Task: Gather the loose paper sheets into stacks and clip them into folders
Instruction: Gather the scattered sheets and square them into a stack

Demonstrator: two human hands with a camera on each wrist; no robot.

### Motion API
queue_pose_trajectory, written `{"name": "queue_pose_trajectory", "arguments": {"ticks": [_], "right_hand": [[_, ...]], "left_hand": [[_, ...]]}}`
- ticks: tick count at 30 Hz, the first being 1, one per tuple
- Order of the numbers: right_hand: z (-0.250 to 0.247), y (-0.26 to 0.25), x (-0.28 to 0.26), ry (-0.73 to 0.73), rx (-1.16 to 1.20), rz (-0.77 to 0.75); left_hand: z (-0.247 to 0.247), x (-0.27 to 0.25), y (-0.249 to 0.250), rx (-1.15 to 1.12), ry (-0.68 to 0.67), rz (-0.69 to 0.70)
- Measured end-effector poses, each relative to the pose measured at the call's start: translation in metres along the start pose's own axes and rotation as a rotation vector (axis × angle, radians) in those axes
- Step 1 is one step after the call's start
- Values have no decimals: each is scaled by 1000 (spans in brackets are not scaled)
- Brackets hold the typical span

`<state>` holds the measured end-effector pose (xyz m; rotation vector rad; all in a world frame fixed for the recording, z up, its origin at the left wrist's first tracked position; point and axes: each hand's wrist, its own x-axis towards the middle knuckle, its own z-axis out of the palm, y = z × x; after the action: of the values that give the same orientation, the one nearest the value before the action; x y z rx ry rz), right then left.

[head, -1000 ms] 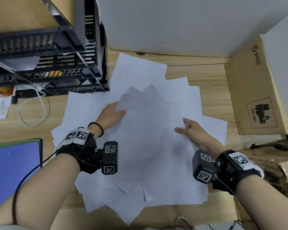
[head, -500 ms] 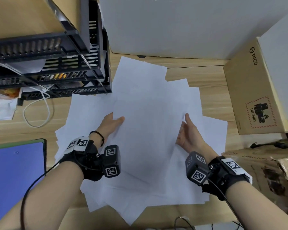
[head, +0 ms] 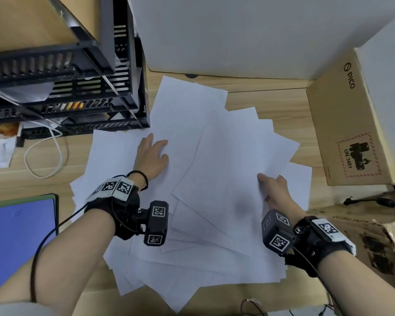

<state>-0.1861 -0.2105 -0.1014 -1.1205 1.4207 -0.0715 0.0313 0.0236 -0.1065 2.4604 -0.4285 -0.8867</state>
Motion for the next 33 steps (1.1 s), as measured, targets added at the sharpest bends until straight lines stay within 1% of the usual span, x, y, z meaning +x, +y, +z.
{"name": "queue_pose_trajectory", "arguments": {"ticks": [3,6,8,12,16,18,20,23,26,28,30,33], "right_hand": [[9,-5,-2,-17,78,12],[21,-12,-1,-27,79,27],[27,-15,-1,-51,81,51],[41,-20,-6,-147,84,84],[57,-21,-11,-182,-10,88],[61,-18,-15,-166,-64,56],[60,-13,-18,-160,-111,-6],[51,-11,-21,-133,-138,-82],[40,-9,-17,-90,-198,-105],[34,-9,-14,-83,-269,-118],[30,-12,-14,-102,-342,-148],[25,-21,-22,-172,-431,-195]], "left_hand": [[-1,-12,1,65,-32,30],[1,-26,2,125,-32,56],[1,-35,0,104,-62,79],[3,-51,-8,41,-136,115],[9,-62,-16,4,-142,107],[10,-65,-22,5,-155,109],[9,-68,-31,54,-146,101],[1,-69,-46,189,-62,55],[-4,-70,-56,368,-53,31],[-4,-70,-59,435,-33,17],[-2,-69,-61,443,-23,11],[-6,-67,-59,403,-79,10]]}}
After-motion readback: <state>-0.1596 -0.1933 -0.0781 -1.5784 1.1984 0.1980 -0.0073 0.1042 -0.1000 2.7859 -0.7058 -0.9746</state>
